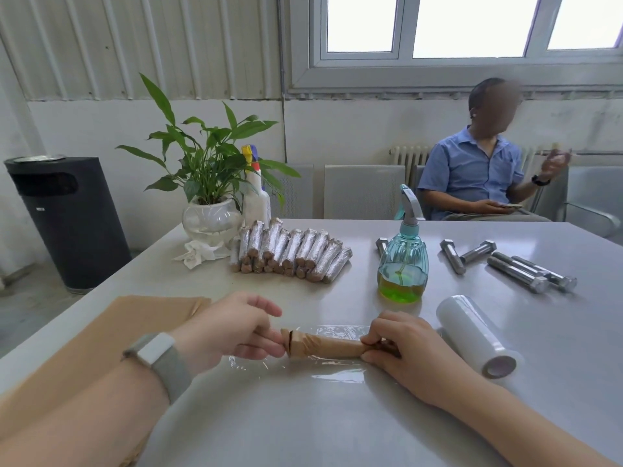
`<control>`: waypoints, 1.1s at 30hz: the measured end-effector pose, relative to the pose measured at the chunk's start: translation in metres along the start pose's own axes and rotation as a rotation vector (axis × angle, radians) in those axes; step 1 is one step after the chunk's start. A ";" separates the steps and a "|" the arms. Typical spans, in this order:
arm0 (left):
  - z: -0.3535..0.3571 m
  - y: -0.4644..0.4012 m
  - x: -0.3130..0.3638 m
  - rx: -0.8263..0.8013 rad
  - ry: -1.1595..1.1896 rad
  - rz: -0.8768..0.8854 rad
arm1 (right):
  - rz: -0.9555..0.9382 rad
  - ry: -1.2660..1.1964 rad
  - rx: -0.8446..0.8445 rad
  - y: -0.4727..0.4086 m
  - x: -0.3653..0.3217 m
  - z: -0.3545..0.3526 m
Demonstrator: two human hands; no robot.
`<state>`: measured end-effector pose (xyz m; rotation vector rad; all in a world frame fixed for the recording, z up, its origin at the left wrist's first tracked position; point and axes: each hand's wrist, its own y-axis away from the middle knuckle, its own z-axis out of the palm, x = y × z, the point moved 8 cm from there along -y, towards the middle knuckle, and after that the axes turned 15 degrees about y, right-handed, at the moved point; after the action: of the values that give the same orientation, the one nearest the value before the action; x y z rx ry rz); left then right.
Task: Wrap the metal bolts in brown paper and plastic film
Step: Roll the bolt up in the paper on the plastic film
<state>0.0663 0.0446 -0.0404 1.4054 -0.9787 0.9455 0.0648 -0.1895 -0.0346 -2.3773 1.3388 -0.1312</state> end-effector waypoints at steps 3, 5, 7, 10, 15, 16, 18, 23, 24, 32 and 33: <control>-0.001 0.006 -0.017 0.038 0.163 0.077 | 0.004 0.001 -0.001 0.000 0.001 0.001; -0.001 0.009 -0.028 0.090 0.260 0.123 | 0.003 -0.002 0.004 0.001 0.000 0.001; -0.001 0.011 -0.030 0.152 0.273 0.198 | 0.007 -0.002 0.005 0.001 -0.001 0.001; 0.001 0.017 -0.025 0.235 0.131 0.330 | 0.013 -0.005 0.002 0.001 -0.001 0.000; 0.005 0.028 -0.016 0.448 -0.255 0.471 | 0.025 -0.013 0.007 0.002 -0.002 -0.001; 0.006 0.029 -0.014 0.479 -0.326 0.479 | 0.027 -0.012 0.006 0.001 -0.002 -0.001; 0.007 0.030 -0.013 0.505 -0.412 0.478 | 0.030 -0.008 0.004 0.001 -0.002 -0.001; 0.002 0.025 -0.018 0.504 -0.375 0.480 | 0.032 -0.018 0.007 0.002 -0.002 0.000; 0.002 0.024 -0.019 0.497 -0.364 0.486 | 0.031 -0.015 0.007 0.002 -0.002 0.000; 0.003 0.021 -0.019 0.477 -0.335 0.523 | 0.037 -0.017 0.002 0.002 -0.002 0.000; 0.003 0.022 -0.018 0.474 -0.337 0.529 | 0.038 -0.016 0.001 0.002 -0.002 0.000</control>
<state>0.0395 0.0416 -0.0504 1.7773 -1.4924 1.4263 0.0624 -0.1887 -0.0356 -2.3461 1.3752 -0.1014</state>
